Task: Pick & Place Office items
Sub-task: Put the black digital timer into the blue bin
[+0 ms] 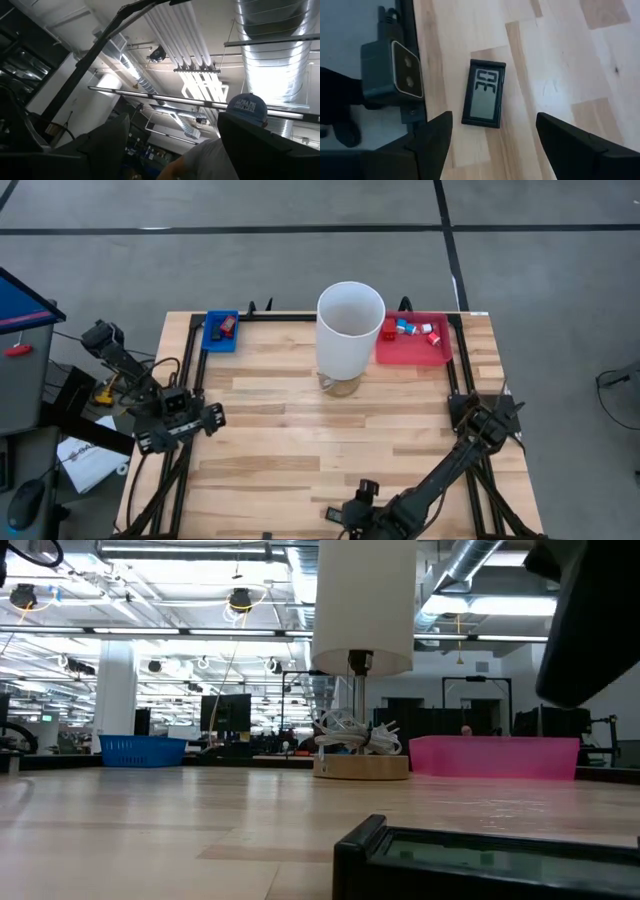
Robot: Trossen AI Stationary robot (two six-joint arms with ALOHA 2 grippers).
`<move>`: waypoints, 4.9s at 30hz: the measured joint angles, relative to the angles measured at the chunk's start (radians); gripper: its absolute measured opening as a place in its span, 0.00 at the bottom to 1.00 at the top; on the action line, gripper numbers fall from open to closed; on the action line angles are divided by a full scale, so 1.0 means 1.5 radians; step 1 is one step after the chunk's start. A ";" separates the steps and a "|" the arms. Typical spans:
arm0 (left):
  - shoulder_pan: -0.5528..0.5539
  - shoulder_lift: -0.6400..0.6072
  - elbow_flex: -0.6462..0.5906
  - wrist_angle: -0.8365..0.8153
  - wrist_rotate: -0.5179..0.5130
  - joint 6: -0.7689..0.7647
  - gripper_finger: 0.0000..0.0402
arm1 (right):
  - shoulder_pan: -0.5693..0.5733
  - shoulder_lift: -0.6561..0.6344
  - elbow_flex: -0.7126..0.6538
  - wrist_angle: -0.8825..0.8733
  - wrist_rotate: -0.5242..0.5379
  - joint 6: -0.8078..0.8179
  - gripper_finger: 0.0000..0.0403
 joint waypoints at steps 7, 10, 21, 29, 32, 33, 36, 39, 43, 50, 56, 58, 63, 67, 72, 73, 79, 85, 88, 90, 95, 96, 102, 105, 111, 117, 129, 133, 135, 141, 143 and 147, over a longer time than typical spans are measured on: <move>0.000 0.000 0.000 0.000 -0.011 -0.001 0.75 | 0.005 0.015 0.000 0.025 0.013 0.006 0.70; 0.000 0.000 0.000 0.001 -0.010 -0.001 0.75 | 0.006 0.015 0.001 0.024 0.016 0.007 0.70; 0.000 0.000 0.000 0.001 -0.023 -0.001 0.75 | 0.014 0.054 0.001 0.035 0.007 0.008 0.70; 0.000 0.000 0.000 0.001 -0.025 -0.001 0.75 | 0.007 0.059 0.001 0.040 0.032 0.020 0.70; 0.000 0.000 0.000 0.001 -0.025 -0.001 0.75 | 0.001 0.059 0.001 0.040 0.032 0.020 0.70; 0.000 0.000 0.000 0.001 -0.025 -0.001 0.75 | -0.001 0.059 0.001 0.040 0.031 0.019 0.70; 0.000 0.000 0.000 0.001 -0.025 -0.001 0.75 | -0.005 0.070 0.000 0.052 0.025 0.015 0.70; 0.000 0.000 0.000 0.001 -0.025 0.000 0.75 | -0.004 0.089 0.002 0.078 0.017 0.014 0.70; 0.000 0.000 0.000 0.001 -0.025 0.000 0.75 | -0.003 0.094 0.004 0.073 0.019 0.025 0.70; 0.000 0.000 0.000 0.000 -0.025 0.000 0.75 | -0.013 0.094 0.004 0.062 0.014 0.031 0.67; 0.000 0.000 0.000 0.000 -0.030 -0.002 0.75 | -0.024 0.094 0.004 0.043 0.002 0.052 0.48; 0.000 0.000 0.000 0.000 -0.031 -0.003 0.75 | -0.026 0.094 0.004 0.037 -0.005 0.055 0.40; 0.000 0.000 0.000 0.000 -0.031 -0.003 0.75 | -0.030 0.093 0.003 0.036 -0.019 0.055 0.35; 0.000 0.000 0.000 0.000 -0.042 -0.004 0.75 | -0.044 0.081 0.003 0.032 -0.036 0.055 0.35; 0.000 0.000 0.000 -0.007 -0.088 0.013 0.75 | -0.081 0.049 -0.003 -0.027 -0.025 0.044 0.40; 0.001 0.000 0.000 -0.013 -0.104 0.015 0.75 | -0.090 0.039 -0.003 -0.032 -0.020 0.037 0.40; 0.041 0.000 0.011 -0.089 -0.181 0.013 0.75 | -0.147 -0.035 -0.001 -0.031 -0.009 -0.041 0.36; 0.129 0.003 0.143 -0.439 -0.141 0.051 0.75 | -0.211 -0.134 0.000 -0.013 -0.017 -0.092 0.40; 0.191 0.021 0.240 -0.663 -0.128 0.130 0.75 | -0.243 -0.181 0.000 -0.003 -0.058 -0.109 0.40; 0.228 0.041 0.299 -0.765 -0.128 0.216 0.75 | -0.263 -0.213 0.000 0.019 -0.097 -0.124 0.38; 0.299 0.098 0.397 -0.891 -0.108 0.461 0.75 | -0.323 -0.257 0.001 0.113 -0.244 -0.127 0.38; 0.310 0.110 0.410 -0.909 -0.095 0.494 0.75 | -0.336 -0.260 0.001 0.133 -0.270 -0.118 0.39; 0.310 0.150 0.470 -0.976 -0.040 0.628 0.75 | -0.387 -0.274 0.001 0.234 -0.375 -0.070 0.40; 0.302 0.147 0.483 -1.037 -0.040 0.679 0.75 | -0.397 -0.279 0.001 0.260 -0.400 -0.056 0.38; 0.301 0.126 0.487 -1.060 -0.040 0.684 0.75 | -0.413 -0.281 0.001 0.292 -0.480 -0.030 0.39; 0.300 0.127 0.486 -1.030 -0.018 0.677 0.75 | -0.426 -0.281 0.001 0.286 -0.501 -0.038 0.39; 0.300 0.143 0.487 -0.982 -0.007 0.702 0.74 | -0.480 -0.281 0.001 0.286 -0.513 -0.089 0.39; 0.310 0.142 0.487 -0.973 -0.010 0.711 0.67 | -0.489 -0.281 0.001 0.287 -0.516 -0.092 0.39; 0.317 0.142 0.487 -0.963 -0.016 0.711 0.61 | -0.492 -0.281 0.001 0.287 -0.516 -0.092 0.39; 0.339 0.142 0.487 -0.957 -0.017 0.711 0.40 | -0.494 -0.281 0.001 0.290 -0.516 -0.100 0.39; 0.347 0.142 0.487 -0.957 -0.017 0.711 0.32 | -0.494 -0.281 0.001 0.290 -0.516 -0.100 0.39; 0.355 0.142 0.486 -0.961 -0.009 0.715 0.17 | -0.494 -0.281 0.001 0.288 -0.522 -0.100 0.39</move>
